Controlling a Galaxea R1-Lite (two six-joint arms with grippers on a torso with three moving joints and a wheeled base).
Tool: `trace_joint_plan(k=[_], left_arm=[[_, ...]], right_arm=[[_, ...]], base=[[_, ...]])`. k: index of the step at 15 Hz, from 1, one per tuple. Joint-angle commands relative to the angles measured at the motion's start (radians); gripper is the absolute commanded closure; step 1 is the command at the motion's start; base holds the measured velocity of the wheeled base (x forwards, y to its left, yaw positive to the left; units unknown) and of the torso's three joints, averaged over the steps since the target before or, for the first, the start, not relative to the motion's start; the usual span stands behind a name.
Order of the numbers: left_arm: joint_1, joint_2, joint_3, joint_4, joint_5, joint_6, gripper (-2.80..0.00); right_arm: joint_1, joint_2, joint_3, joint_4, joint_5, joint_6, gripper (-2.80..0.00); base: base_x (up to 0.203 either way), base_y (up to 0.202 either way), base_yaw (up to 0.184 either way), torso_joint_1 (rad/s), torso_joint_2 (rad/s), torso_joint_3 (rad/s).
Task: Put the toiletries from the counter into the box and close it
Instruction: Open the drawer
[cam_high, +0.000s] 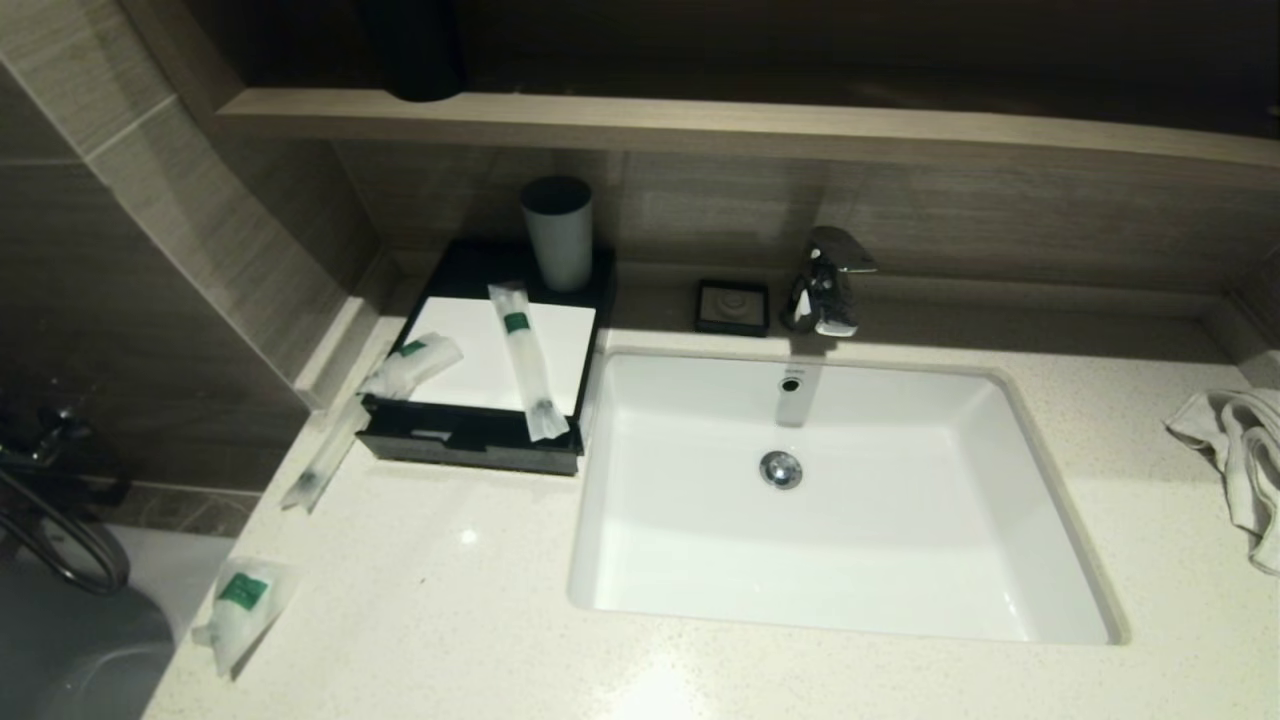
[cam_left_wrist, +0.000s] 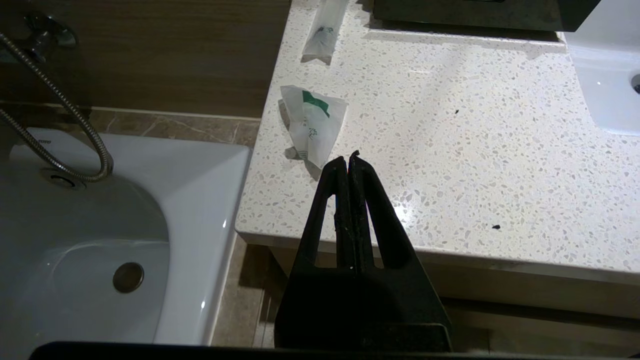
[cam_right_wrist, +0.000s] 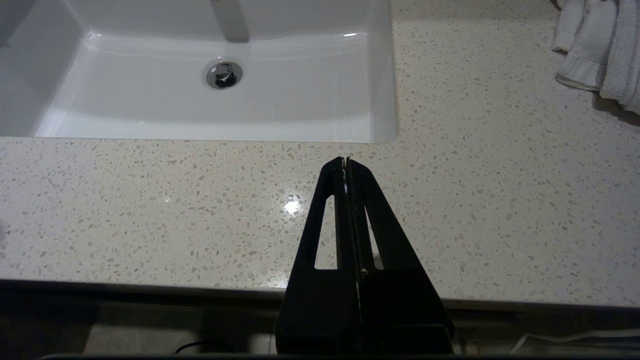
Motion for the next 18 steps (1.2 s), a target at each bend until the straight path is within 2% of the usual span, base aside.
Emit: trace_joint_plan(k=[1,12,16,18], left_arm=[[0.002,0.001,0.002,-0.001,0.0,-0.001,0.0],[0.001,0.0,-0.011,-0.032,0.007,0.003,0.0],[0.001,0.001,-0.116,-0.005,0.0,0.001,0.0],[0.001,0.0,-0.18,0.044,-0.008,0.002,0.0]], right_arm=[[0.0,0.0,0.0,0.0,0.0,0.0,0.0],[0.0,0.0,0.0,0.0,0.0,0.0,0.0],[0.0,0.0,0.0,0.0,0.0,0.0,0.0],[0.0,0.0,0.0,0.0,0.0,0.0,0.0]], base=[[0.0,0.0,0.0,0.0,0.0,0.0],[0.0,0.0,0.0,0.0,0.0,0.0],[0.0,0.0,0.0,0.0,0.0,0.0],[0.0,0.0,0.0,0.0,0.0,0.0]])
